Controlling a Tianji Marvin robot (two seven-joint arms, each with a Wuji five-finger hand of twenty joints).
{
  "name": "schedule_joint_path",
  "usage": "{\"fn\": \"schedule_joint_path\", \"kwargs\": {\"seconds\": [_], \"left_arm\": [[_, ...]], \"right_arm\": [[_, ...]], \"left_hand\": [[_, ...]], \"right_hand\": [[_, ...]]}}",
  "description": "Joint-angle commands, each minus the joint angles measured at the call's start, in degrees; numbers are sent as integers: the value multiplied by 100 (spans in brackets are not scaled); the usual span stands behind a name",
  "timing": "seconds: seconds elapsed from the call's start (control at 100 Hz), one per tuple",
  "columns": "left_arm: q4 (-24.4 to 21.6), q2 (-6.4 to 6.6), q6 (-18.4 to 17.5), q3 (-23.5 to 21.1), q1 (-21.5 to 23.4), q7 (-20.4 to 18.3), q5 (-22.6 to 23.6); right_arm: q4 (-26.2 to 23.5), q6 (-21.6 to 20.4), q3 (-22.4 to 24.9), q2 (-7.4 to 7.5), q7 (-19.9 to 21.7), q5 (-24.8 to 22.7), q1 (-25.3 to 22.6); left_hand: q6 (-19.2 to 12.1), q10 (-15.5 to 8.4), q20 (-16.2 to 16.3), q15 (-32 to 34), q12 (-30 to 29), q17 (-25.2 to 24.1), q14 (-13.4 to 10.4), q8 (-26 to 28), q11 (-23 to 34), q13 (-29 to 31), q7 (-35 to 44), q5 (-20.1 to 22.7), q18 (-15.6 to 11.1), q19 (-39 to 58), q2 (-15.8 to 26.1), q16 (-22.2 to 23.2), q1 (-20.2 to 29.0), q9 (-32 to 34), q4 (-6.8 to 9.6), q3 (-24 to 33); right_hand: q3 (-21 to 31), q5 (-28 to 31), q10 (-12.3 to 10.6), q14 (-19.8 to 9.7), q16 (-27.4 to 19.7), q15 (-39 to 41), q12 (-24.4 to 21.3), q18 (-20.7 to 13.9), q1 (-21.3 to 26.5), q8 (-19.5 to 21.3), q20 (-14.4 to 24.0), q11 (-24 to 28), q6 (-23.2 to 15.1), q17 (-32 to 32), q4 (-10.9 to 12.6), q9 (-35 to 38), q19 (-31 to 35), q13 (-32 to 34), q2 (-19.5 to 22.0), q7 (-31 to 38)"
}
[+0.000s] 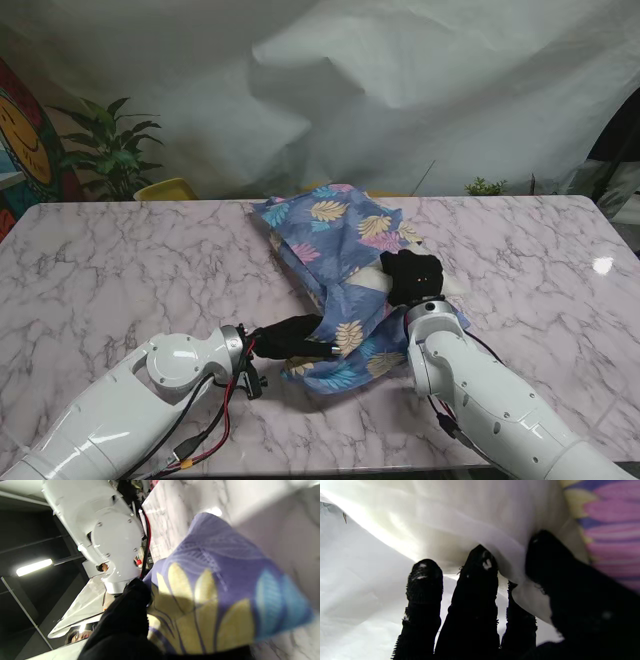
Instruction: Put a pillowcase on a pillow
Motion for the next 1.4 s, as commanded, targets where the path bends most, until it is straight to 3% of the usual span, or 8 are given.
{"fn": "schedule_joint_path", "kwargs": {"seconds": [0.0,0.08,0.29,0.47,0.78,0.98,1.23,1.39], "left_arm": [[-131,55,2,-7,5,-60,161],[-306,171,72,-85,-34,-248,472],[-935,423,121,-779,117,-865,778],[-1288,319,-269,-1434,586,-253,690],[-1143,-14,-947,-1621,645,735,-241],[-963,-139,-790,-1448,423,1765,1311],[375,-291,-723,-274,-832,2724,3311],[1582,-501,-1208,634,-1682,3151,3527]], "right_arm": [[-184,39,34,5,107,-149,39],[-244,-33,62,68,167,-350,22],[-239,-472,146,230,288,-698,-77],[-35,-662,134,268,59,-748,-97],[285,-1096,-40,341,-269,-823,-13],[449,-1605,-47,398,-719,-900,7],[605,-2227,-101,522,-1561,-1195,32],[638,-2471,-81,562,-1960,-1304,34]], "left_hand": [[-421,-174,-65,-132,-110,-369,260,-81,-75,-304,-1,-133,104,-7,401,-63,402,-166,156,-251],[-534,-310,382,-799,-497,-1604,664,-549,-955,-1503,-742,-425,266,-728,577,-23,361,-839,288,-1084],[-673,-82,970,-4004,-1977,-4207,636,-1486,-3560,-4223,-3764,-295,20,-3080,626,-1341,-2197,-3001,361,-1282],[-1310,-367,1706,-3466,-1727,-3446,708,-551,-3203,-3132,-1992,1623,-150,-2068,868,-938,-2729,-1525,339,-1304],[-1010,-602,1482,-2317,-1619,-2457,1032,-823,-2373,-1948,437,3987,-147,-430,911,-746,-2571,51,305,-1272],[-1138,-517,936,-3419,-1857,-3448,692,-1223,-3040,-3020,-1376,2137,-107,-2065,1179,-1182,-2021,-1076,338,-1276],[-1612,-1001,221,-4881,-2133,-4830,54,-1535,-3467,-4519,-2699,609,-541,-4787,524,-2129,341,-2648,136,-1247],[-1559,-1318,-349,-5239,-2411,-5256,-256,-1907,-3640,-5537,-3511,157,-925,-6150,701,-2609,-581,-3480,241,-1242]], "right_hand": [[548,57,-9,-74,115,133,48,-40,494,-148,-32,80,-277,24,87,134,-25,202,42,106],[546,75,-40,-55,161,84,38,-39,573,-192,-74,12,-293,-92,90,152,-175,172,32,59],[665,186,-203,-26,242,25,29,24,740,-179,-129,-83,-426,-254,96,211,-379,86,-50,-7],[742,428,-367,38,349,-31,30,74,847,-96,-180,-102,-674,-238,80,366,-465,114,-141,41],[875,727,-607,5,497,-84,5,-5,838,15,-275,-122,-1040,-262,73,449,-574,112,-259,75],[967,920,-859,-73,581,-151,-47,-134,801,116,-347,-110,-1305,-282,70,481,-636,91,-324,60],[1104,1081,-1151,-217,628,-309,-128,-291,769,237,-451,-128,-1574,-268,50,504,-721,67,-370,54],[1154,1117,-1245,-242,655,-383,-169,-402,768,290,-513,-112,-1642,-237,46,506,-758,49,-363,53]]}}
